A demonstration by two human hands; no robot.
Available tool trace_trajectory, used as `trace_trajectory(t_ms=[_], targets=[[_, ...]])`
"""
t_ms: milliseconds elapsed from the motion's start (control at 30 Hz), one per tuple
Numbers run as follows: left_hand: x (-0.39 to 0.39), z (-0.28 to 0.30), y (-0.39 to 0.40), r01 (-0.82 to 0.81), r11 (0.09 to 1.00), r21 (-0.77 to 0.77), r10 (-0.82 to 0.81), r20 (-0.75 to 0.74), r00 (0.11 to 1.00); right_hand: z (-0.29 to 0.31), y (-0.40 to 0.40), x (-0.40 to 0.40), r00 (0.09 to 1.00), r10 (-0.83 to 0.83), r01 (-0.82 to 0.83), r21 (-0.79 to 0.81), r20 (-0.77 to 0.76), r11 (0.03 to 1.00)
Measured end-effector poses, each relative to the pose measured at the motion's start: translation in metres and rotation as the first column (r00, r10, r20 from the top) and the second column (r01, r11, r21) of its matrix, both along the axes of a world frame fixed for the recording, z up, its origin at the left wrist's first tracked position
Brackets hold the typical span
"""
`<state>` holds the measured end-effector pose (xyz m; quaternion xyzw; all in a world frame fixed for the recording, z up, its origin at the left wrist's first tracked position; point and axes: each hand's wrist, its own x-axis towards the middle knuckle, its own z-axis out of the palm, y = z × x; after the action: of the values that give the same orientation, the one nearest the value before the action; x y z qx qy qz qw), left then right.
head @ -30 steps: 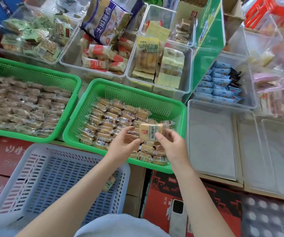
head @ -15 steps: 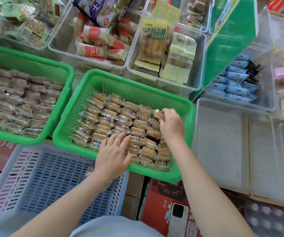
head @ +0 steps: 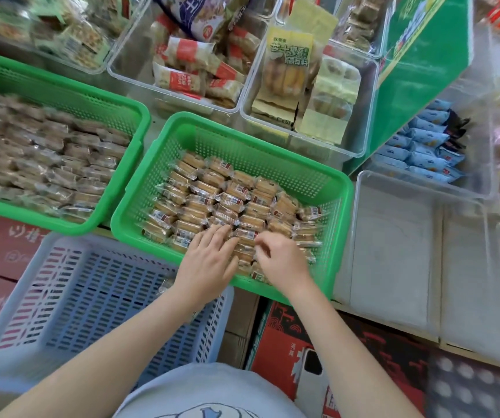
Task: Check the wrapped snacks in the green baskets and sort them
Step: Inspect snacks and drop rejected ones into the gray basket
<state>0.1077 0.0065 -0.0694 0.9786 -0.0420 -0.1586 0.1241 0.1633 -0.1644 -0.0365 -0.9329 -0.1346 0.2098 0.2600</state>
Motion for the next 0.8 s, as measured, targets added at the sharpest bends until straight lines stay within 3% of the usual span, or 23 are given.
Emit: trace_trajectory(t_ms=[67, 433, 800], targets=[[-0.007, 0.0, 0.005, 0.055, 0.998, 0.026, -0.055, 0.023, 0.998, -0.002, 0.007, -0.015, 0.991, 0.08, -0.091, -0.098, -0.11, 0.991], [-0.057, 0.007, 0.025, 0.075, 0.991, 0.108, -0.079, 0.035, 0.996, 0.013, 0.044, -0.021, 0.986, 0.11, -0.159, -0.487, -0.127, 0.859], [-0.082, 0.005, 0.029, 0.041, 0.994, 0.104, -0.05, 0.09, 0.995, 0.006, 0.049, -0.022, 0.978, -0.101, -0.002, -0.495, -0.181, 0.869]])
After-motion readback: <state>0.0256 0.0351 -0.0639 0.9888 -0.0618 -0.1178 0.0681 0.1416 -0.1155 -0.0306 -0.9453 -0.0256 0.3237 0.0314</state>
